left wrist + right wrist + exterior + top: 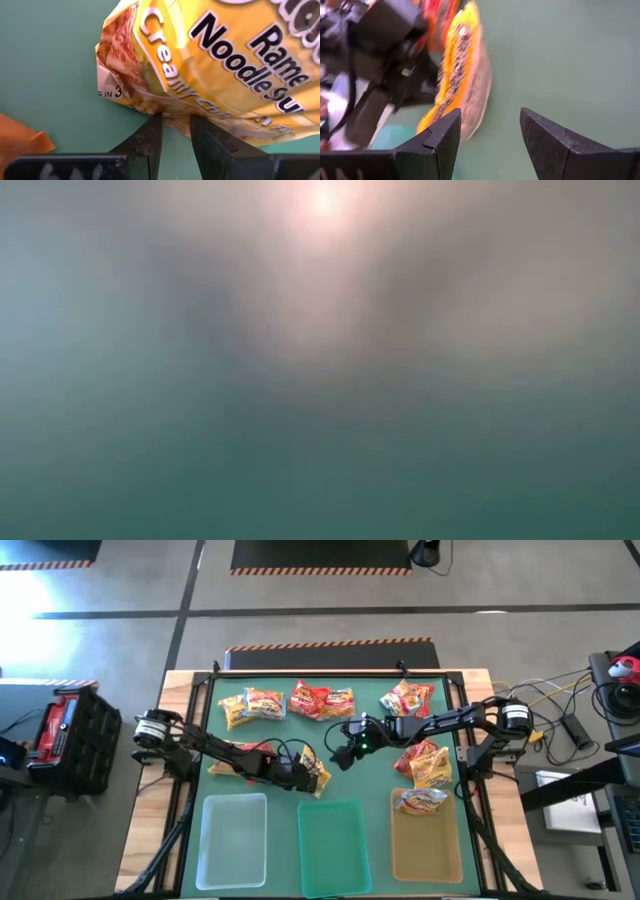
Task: Sort Maruchan noodles
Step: Put the yellow noodle pack into the green bin
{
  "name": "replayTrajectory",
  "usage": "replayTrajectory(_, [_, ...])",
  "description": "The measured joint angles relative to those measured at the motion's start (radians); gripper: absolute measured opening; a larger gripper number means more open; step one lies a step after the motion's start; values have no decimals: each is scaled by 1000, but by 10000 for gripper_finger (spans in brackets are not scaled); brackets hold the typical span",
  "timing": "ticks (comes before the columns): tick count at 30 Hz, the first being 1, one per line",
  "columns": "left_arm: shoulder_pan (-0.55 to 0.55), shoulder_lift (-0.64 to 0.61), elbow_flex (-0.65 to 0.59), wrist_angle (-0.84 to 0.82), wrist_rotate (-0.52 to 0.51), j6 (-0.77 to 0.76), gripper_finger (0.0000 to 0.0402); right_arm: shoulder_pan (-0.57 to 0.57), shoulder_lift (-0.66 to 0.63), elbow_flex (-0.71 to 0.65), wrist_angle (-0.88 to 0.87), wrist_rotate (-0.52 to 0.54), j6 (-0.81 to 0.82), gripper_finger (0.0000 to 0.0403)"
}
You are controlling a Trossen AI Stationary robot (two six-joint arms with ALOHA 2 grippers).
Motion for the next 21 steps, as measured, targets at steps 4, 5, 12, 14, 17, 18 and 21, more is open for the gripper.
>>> replayTrajectory(4, [4,9,0,26,-20,-8,84,-2,0,0,29,-39,6,192])
replayTrajectory(5, [6,9,0,33,-26,-8,84,-1,0,0,36,-52,8,192])
replayTrajectory(12, [20,12,0,48,-50,-9,84,-1,2,0,66,-82,9,192])
replayTrajectory(14, [20,13,0,48,-56,-9,84,0,10,0,72,-83,7,192])
replayTrajectory(17, [21,13,0,47,-68,-9,84,0,33,0,113,-82,4,192])
replayTrajectory(18, [23,13,0,47,-69,-9,84,0,43,0,135,-82,4,192])
replayTrajectory(21, [24,13,0,46,-71,-9,84,1,75,0,172,-82,4,192])
